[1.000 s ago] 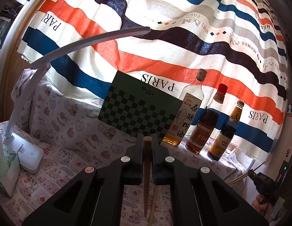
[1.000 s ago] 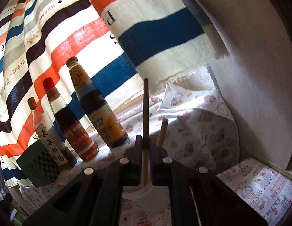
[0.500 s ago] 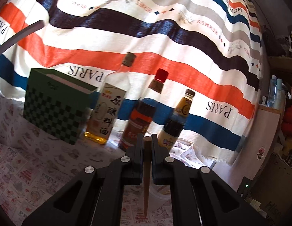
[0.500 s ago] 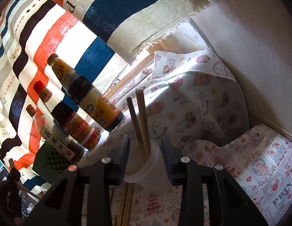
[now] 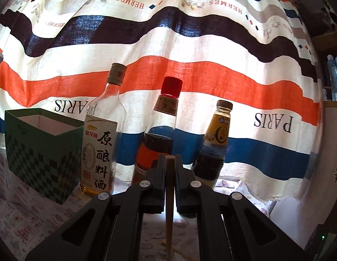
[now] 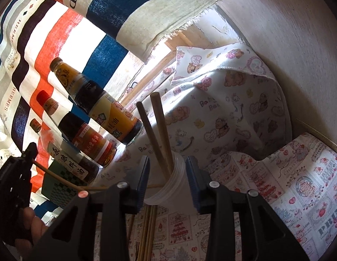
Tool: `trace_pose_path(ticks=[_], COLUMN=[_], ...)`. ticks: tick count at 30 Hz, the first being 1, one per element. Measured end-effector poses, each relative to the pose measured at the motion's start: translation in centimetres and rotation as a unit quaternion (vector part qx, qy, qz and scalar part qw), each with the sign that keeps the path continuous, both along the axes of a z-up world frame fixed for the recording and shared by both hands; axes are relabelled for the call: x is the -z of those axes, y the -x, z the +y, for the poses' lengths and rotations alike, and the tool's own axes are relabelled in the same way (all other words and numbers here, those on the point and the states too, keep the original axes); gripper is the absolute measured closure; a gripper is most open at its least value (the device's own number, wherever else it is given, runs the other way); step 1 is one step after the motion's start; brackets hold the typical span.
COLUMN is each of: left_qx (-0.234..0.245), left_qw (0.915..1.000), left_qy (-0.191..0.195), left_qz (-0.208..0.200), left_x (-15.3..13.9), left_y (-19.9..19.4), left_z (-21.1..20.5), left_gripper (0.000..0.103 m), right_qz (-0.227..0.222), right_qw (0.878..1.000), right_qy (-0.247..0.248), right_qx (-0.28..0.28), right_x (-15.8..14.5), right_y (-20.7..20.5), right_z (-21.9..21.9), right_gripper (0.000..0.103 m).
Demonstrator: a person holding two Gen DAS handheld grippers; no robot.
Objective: Organize utensils
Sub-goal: 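Lower the right gripper's chopstick into the cup and open it while the left gripper releases its chopstick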
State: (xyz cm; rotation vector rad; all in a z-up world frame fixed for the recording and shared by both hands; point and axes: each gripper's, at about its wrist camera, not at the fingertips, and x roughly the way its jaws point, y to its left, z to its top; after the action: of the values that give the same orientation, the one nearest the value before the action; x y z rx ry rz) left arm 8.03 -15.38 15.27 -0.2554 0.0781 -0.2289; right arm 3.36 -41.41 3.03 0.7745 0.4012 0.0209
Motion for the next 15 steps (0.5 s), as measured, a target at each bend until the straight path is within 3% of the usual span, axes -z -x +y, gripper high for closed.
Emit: trace_pose_path(ticks=[5, 15], left_qx=[-0.014, 0.042], left_qw=[0.9995, 0.9921], left_qy=[0.021, 0.114], left_qz=[0.018, 0.029], left_x=[-0.3, -1.6], left_y=[-2.8, -2.4], left_z=[0.8, 2.3], left_gripper=[0.097, 0.097], right_qz=[0.003, 0.013], right_qw=[1.0, 0.999], right_qy=[0.01, 0.0], right_qx=[0.01, 0.031], right_x=[-0.1, 0.6], right_y=[0.1, 0.2], right_z=[-0.1, -0.7], right_gripper=[0.07, 0.07])
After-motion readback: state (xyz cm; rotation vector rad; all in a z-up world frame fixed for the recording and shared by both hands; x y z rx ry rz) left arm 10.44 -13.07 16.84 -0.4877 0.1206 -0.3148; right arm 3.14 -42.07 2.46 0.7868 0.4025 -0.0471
